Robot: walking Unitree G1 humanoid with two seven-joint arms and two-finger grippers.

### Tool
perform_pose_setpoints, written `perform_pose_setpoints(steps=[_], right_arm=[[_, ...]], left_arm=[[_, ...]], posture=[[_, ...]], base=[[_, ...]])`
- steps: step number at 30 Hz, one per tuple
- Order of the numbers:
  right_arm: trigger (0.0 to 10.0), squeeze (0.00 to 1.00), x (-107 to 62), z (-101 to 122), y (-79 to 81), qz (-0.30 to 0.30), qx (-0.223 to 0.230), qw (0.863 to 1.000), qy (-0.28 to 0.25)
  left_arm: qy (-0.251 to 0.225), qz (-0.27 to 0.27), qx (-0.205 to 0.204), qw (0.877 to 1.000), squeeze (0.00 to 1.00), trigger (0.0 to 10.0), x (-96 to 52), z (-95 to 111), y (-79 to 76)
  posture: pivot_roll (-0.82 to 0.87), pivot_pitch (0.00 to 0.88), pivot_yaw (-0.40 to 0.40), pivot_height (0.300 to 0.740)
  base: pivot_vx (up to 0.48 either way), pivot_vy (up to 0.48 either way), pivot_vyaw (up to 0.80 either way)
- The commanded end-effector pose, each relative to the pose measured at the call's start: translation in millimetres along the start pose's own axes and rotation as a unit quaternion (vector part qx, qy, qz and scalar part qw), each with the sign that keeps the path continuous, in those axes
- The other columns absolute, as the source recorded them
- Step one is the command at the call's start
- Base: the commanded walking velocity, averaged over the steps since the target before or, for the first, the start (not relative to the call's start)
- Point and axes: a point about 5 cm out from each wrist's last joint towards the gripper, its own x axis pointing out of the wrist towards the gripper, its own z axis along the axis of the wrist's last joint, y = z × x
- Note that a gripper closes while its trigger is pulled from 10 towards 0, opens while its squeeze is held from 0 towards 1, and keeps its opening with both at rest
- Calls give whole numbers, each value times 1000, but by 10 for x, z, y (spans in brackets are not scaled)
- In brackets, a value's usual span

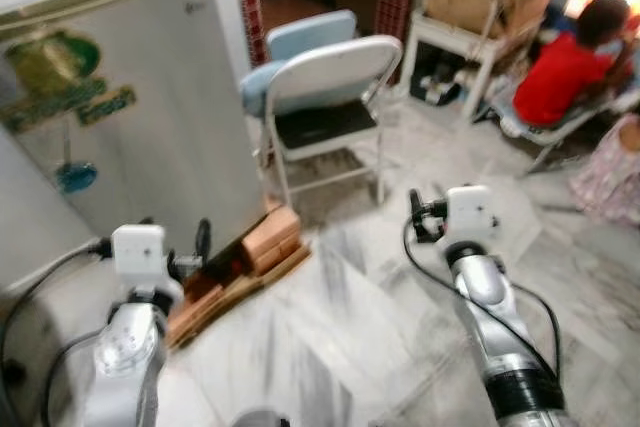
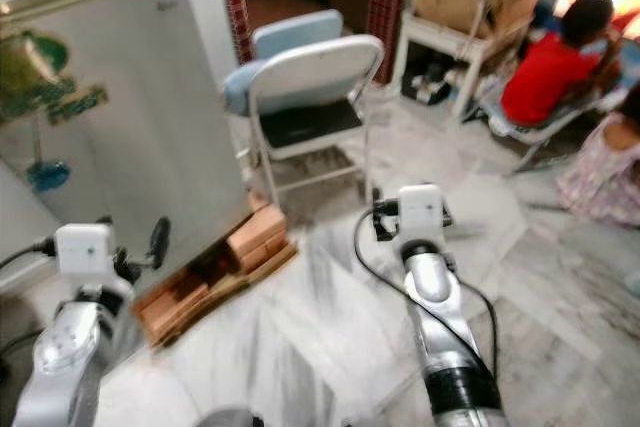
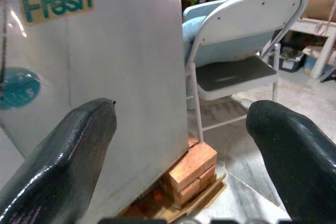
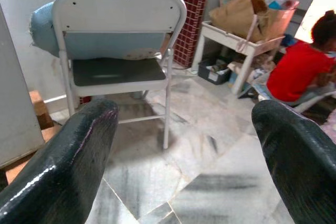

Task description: Restocking fridge

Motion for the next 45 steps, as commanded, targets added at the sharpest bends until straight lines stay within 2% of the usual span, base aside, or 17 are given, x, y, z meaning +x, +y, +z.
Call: perform_pose_setpoints(steps=[1, 4, 7, 9, 10, 12, 18, 21, 23, 27, 39, 40, 45], right_arm=[[10000, 0, 32, 104, 79, 10, -8, 1000, -27], [10000, 0, -14, 119, 51, 10, -44, 998, -46], [10000, 0, -38, 73, 5, 4, -26, 999, -20], [10000, 0, -87, -22, -18, 37, -16, 999, -4], [10000, 0, -106, -53, -13, 48, 4, 999, 6], [10000, 0, -112, -85, -23, 47, 10, 999, 11], [10000, 0, -49, -60, 12, 42, -12, 999, 7], [10000, 0, -24, -30, 40, 56, -18, 998, -3], [10000, 0, -30, -49, 44, 48, 4, 999, 2], [10000, 0, -57, -72, 44, 44, 17, 999, 12], [10000, 0, -78, -73, 48, 39, 23, 999, 5], [10000, 0, -73, -91, 33, 30, 34, 999, 11], [10000, 0, -62, -83, 42, 26, 33, 999, 10]], left_arm=[[4, -7, -3, 1000, 0, 10000, 0, -11, 7], [13, -3, -1, 1000, 0, 10000, -82, -77, -61], [18, -4, -3, 1000, 0, 10000, -135, -119, -95], [25, 5, -4, 1000, 0, 10000, -186, -171, -83], [26, 9, -4, 1000, 0, 10000, -195, -178, -74], [23, 24, -4, 999, 0, 10000, -211, -177, -25], [24, 30, -1, 999, 0, 10000, -244, -191, 5], [23, 27, 3, 999, 0, 10000, -239, -187, -11], [22, 25, 4, 999, 0, 10000, -230, -183, -20], [19, 23, 4, 1000, 0, 10000, -210, -173, -34], [17, 8, 18, 1000, 0, 10000, -133, -150, -57], [17, 5, 11, 1000, 0, 10000, -128, -154, -76], [18, 3, 6, 1000, 0, 10000, -72, -133, -99]], posture=[[-7, 0, 20, 740], [0, 0, 9, 740], [7, 0, -4, 740], [12, 0, -29, 740], [19, 0, -40, 740], [29, 0, -50, 740], [32, 0, -48, 740], [34, 0, -44, 740], [31, 0, -40, 740], [24, 0, -36, 740], [9, 0, -3, 740], [7, 0, 8, 740], [-3, 0, 20, 740]], base=[[0, 0, 0], [0, 0, 0], [0, 0, 0], [0, 0, 0], [0, 0, 0], [0, 0, 0], [0, 0, 0], [0, 0, 0], [0, 0, 0], [0, 0, 0], [0, 0, 0], [0, 0, 0], [0, 0, -320]])
